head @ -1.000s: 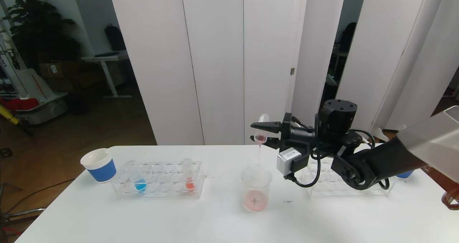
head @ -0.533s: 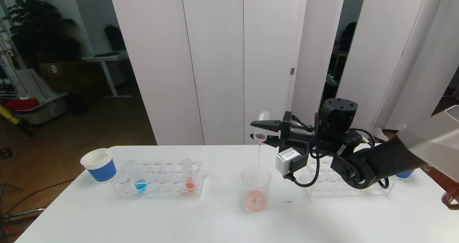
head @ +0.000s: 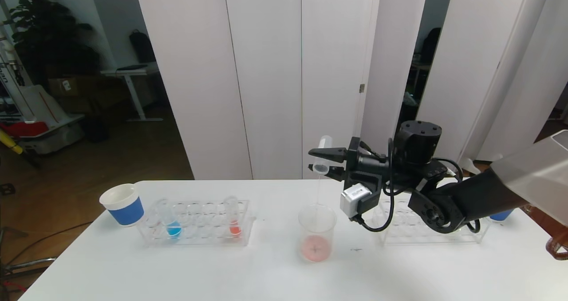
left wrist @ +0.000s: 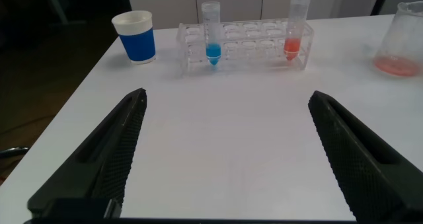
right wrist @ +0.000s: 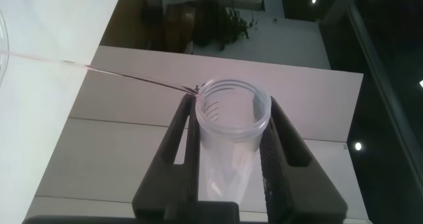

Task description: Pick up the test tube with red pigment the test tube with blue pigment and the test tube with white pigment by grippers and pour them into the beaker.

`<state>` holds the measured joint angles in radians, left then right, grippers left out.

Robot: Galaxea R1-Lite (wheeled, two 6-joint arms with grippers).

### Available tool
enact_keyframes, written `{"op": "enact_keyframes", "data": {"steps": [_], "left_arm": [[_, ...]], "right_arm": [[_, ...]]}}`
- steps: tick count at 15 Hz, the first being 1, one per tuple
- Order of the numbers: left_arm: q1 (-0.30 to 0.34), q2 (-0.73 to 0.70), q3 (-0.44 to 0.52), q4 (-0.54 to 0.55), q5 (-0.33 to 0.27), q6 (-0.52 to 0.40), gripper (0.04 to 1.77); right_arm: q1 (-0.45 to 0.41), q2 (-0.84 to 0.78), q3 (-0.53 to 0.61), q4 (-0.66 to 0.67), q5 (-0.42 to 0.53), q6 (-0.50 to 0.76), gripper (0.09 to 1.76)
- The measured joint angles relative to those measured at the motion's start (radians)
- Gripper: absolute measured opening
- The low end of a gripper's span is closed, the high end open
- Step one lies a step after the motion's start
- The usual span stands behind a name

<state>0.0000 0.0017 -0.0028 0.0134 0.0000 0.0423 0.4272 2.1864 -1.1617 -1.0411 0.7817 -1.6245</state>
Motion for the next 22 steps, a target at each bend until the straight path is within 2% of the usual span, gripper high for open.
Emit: {"op": "enact_keyframes", "data": {"steps": [15, 22], "left_arm": [[0.0, 0.0, 0.0, 0.0, 0.0, 0.0, 1.75], [0.001, 0.0, 0.0, 0.0, 0.0, 0.0, 1.75]], "right_arm": [[0.01, -0.001, -0.002, -0.002, -0.019, -0.019, 0.6], [0.034, -0.042, 0.019, 0.003, -0.063, 0.043, 0.6]]}}
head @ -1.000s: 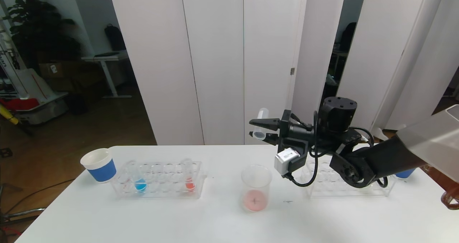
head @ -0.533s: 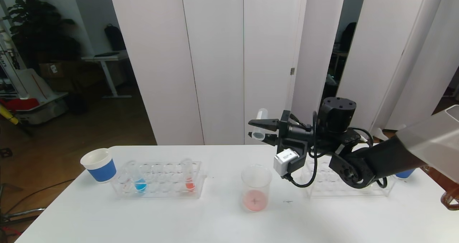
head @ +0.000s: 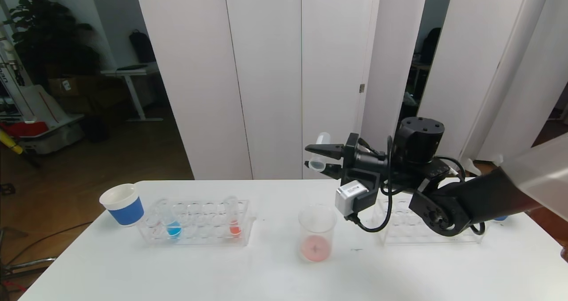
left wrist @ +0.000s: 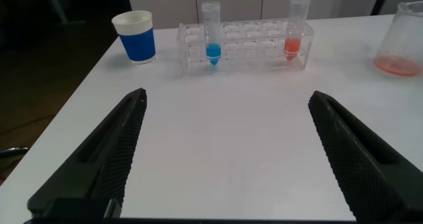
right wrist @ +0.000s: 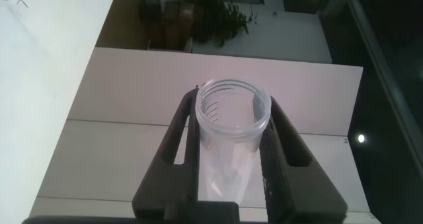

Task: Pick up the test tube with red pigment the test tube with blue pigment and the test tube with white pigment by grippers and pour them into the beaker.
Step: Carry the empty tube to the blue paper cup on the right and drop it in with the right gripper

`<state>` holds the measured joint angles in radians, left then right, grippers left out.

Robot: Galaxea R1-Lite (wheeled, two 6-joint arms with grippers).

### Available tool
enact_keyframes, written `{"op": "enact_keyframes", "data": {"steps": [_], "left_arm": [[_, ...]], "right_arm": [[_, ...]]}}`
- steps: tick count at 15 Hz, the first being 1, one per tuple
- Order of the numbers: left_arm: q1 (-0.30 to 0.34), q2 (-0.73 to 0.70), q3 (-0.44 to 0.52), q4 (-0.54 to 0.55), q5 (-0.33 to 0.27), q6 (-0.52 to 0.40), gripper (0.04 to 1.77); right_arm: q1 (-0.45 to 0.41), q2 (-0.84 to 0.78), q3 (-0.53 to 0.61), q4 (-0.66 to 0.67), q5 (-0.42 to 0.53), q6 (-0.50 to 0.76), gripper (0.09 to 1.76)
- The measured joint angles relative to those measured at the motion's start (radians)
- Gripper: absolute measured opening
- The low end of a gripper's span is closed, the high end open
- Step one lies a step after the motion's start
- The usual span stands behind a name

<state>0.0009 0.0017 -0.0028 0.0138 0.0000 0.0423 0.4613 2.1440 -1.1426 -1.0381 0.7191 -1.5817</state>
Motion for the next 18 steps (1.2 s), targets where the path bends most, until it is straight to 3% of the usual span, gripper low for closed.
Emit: {"op": "enact_keyframes", "data": {"steps": [9, 13, 18], "left_arm": [[-0.001, 0.0, 0.001, 0.0, 0.0, 0.0, 1.75], [0.0, 0.0, 0.001, 0.0, 0.0, 0.0, 1.75], [0.0, 0.0, 0.0, 0.0, 0.0, 0.0, 1.75]], "right_arm": [[-0.01, -0.137, 0.114, -0.004, -0.189, 0.294, 0.6], [-0.011, -0.181, 0.188, -0.015, -0.294, 0.579, 0.6], [-0.003, -0.216, 0.349, -0.122, -0.429, 0.954, 0.6]]}}
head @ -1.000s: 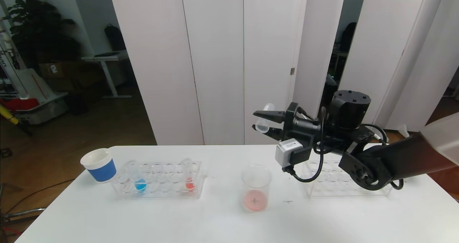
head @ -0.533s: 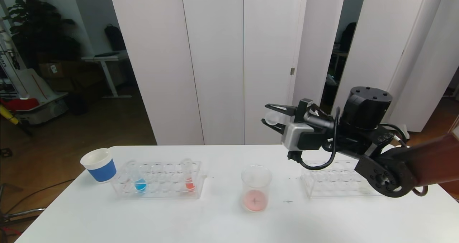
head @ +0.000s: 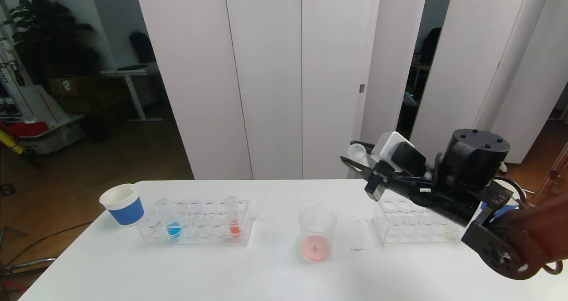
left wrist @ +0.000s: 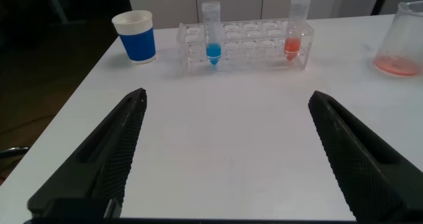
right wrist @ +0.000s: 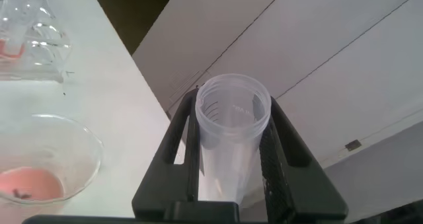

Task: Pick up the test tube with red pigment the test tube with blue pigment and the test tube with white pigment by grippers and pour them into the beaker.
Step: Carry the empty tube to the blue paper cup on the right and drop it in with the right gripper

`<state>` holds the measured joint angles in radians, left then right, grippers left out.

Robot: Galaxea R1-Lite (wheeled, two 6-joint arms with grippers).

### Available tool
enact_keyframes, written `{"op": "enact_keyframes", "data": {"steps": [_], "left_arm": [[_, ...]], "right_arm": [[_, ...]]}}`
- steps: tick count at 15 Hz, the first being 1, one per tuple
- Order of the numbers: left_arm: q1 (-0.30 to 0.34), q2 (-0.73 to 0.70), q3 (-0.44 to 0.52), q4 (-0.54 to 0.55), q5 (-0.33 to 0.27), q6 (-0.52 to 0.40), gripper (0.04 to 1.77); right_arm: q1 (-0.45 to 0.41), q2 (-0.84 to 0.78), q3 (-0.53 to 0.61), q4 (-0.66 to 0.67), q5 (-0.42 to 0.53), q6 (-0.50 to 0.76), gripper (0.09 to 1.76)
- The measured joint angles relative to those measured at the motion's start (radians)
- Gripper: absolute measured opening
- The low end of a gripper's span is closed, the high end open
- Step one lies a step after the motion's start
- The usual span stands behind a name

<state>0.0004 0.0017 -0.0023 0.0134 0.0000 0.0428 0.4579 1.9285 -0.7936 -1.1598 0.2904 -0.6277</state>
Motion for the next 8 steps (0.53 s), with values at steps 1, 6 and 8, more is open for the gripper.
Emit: {"op": "enact_keyframes", "data": {"steps": [1, 6, 8], "left_arm": [[0.0, 0.0, 0.0, 0.0, 0.0, 0.0, 1.75], [0.0, 0.0, 0.0, 0.0, 0.0, 0.0, 1.75], [0.0, 0.0, 0.0, 0.0, 0.0, 0.0, 1.75]], "right_arm": [[0.004, -0.001, 0.013, -0.012, -0.018, 0.086, 0.6], [0.027, -0.007, 0.003, -0.022, -0.148, 0.456, 0.6], [0.027, -0.01, -0.022, -0.02, -0.198, 0.549, 0.6]]}}
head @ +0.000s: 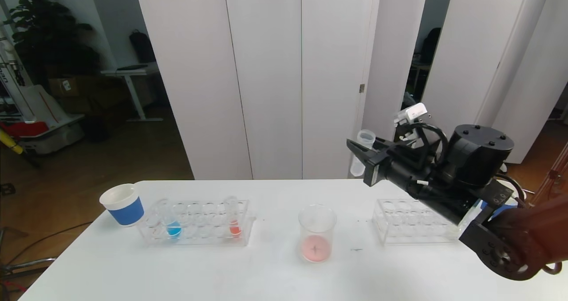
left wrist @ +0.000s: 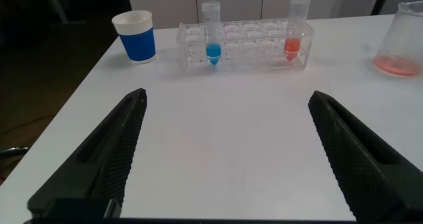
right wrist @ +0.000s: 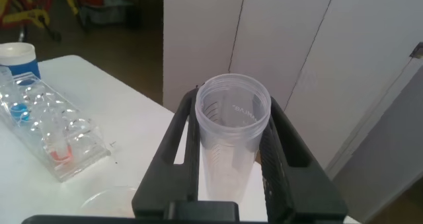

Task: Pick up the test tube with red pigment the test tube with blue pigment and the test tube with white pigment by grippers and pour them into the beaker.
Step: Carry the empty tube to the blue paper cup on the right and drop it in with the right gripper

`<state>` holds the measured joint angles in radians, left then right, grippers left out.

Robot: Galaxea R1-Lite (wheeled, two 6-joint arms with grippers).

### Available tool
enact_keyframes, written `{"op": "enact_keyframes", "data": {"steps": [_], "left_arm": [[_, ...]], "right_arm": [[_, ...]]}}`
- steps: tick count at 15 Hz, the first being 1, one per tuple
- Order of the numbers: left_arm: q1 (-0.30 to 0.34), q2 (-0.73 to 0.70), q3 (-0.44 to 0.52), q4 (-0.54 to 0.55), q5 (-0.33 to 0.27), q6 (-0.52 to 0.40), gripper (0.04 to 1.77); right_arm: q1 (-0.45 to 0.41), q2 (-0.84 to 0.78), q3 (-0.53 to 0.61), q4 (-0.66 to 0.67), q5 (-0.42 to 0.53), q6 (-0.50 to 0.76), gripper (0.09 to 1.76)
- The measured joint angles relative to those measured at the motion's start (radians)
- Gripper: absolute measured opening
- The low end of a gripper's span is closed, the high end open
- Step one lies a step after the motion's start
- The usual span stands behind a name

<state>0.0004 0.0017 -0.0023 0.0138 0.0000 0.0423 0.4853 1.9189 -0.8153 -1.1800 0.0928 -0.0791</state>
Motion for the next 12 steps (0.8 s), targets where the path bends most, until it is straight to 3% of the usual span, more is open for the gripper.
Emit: {"op": "enact_keyframes", "data": {"steps": [12], "left_arm": [[0.0, 0.0, 0.0, 0.0, 0.0, 0.0, 1.75]], "right_arm": [[-0.081, -0.046, -0.003, -0.067, -0.068, 0.01, 0.6]]}}
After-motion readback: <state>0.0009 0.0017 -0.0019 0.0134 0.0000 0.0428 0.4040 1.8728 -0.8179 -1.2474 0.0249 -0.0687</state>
